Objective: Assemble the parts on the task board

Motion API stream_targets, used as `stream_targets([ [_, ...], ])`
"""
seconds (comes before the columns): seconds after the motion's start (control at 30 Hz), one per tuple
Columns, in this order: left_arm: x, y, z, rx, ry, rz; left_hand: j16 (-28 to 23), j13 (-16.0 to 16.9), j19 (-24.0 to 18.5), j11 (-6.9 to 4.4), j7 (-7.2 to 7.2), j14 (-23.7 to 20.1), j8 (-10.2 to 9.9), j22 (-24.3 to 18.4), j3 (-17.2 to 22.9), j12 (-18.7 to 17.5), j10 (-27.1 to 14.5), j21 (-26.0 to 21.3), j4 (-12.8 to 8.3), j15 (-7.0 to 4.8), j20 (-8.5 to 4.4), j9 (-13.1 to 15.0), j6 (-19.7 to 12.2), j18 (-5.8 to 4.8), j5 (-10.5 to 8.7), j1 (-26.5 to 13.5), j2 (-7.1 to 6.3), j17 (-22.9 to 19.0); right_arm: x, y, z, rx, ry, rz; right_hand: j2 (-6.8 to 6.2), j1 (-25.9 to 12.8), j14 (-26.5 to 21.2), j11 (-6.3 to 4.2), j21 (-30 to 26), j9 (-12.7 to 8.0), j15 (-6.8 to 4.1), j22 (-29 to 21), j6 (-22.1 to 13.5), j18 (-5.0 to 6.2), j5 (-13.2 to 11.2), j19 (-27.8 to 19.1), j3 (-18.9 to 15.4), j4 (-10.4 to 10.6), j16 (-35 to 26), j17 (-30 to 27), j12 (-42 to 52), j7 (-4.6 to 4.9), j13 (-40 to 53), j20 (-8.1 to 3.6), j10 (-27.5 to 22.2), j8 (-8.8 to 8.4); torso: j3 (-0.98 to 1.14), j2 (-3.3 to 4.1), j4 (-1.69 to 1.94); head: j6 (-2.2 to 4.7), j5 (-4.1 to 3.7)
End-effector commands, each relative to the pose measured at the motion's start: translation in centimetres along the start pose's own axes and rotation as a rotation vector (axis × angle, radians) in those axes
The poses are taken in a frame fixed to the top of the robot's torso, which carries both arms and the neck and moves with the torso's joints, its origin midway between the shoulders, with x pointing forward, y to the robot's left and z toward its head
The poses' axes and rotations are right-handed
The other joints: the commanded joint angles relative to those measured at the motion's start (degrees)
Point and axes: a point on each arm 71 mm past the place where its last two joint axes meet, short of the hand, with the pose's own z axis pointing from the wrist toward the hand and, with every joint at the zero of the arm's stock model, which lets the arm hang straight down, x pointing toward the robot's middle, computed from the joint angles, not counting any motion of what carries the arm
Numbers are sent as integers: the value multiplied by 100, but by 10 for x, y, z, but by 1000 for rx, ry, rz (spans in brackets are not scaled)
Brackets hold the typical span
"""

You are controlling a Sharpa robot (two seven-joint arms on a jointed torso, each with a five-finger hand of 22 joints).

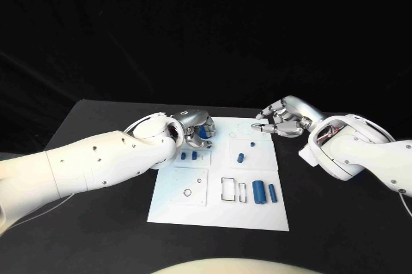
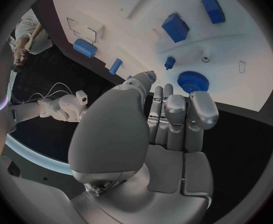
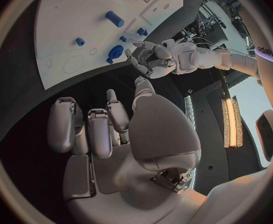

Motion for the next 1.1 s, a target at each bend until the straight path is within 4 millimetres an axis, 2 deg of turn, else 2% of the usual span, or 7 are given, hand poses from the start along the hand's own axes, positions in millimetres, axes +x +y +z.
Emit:
stream_targets([
  [0.03, 4, -1, 3, -5, 41, 75, 69, -26, 64, 2, -11, 71, -35, 55, 32, -54, 50, 53, -10, 12, 2, -15, 50, -99, -21, -28, -11, 40, 1, 1, 0, -12, 1, -2, 47, -16, 273, -10, -37, 10, -25, 448, 0, 113, 27, -41, -45, -3, -31, 168, -36, -5, -5, 15, -32, 26, -1, -4, 8, -1, -2],
  [0.2, 6, -1, 6, -16, 61, 87, 119, -57, 109, -2, -10, 105, -67, 130, 41, -75, 90, 123, -12, 9, 0, -34, 63, -115, -27, -40, -14, 72, 1, 2, 0, -13, 1, -1, 47, -16, 273, -10, -37, 10, -25, 448, 0, 113, 27, -41, -45, -3, -31, 168, -36, -5, -5, 15, -32, 26, 1, -4, -3, -3, -11],
  [0.3, 8, -1, 8, -21, 71, 91, 433, -110, 120, -8, -16, 264, -118, 171, 63, -117, 155, 161, -21, 1, -4, -64, 104, -121, -31, -53, -10, 420, 1, 2, 0, -14, 0, -1, 47, -16, 273, -10, -37, 10, -25, 448, 0, 113, 27, -41, -45, -3, -31, 168, -36, -5, -5, 15, -32, 26, -1, -3, 2, 1, -20],
  [0.87, 14, 1, 14, -35, 97, 97, 628, -186, 181, -48, 0, 323, -187, 311, 137, -162, 350, 286, -66, -22, -20, -104, 221, -147, -46, -36, 28, 561, 1, 2, 0, -15, 0, 0, 51, -14, 271, -10, -46, 10, -25, 443, -1, 115, 29, -45, -48, -3, -37, 162, -49, -5, -16, 15, -40, 26, 4, -8, 8, -24, -40],
  [1.1, 16, 1, 16, -35, 110, 96, 753, -222, 258, -85, -8, 365, -214, 450, 218, -191, 514, 411, -118, -51, -43, -119, 334, -177, -49, 10, 90, 665, 1, 2, 0, -15, 1, 0, 51, -14, 271, -10, -46, 10, -25, 443, -1, 115, 29, -45, -48, -3, -37, 162, -49, -5, -16, 15, -40, 26, 1, -9, 4, -27, -47],
])
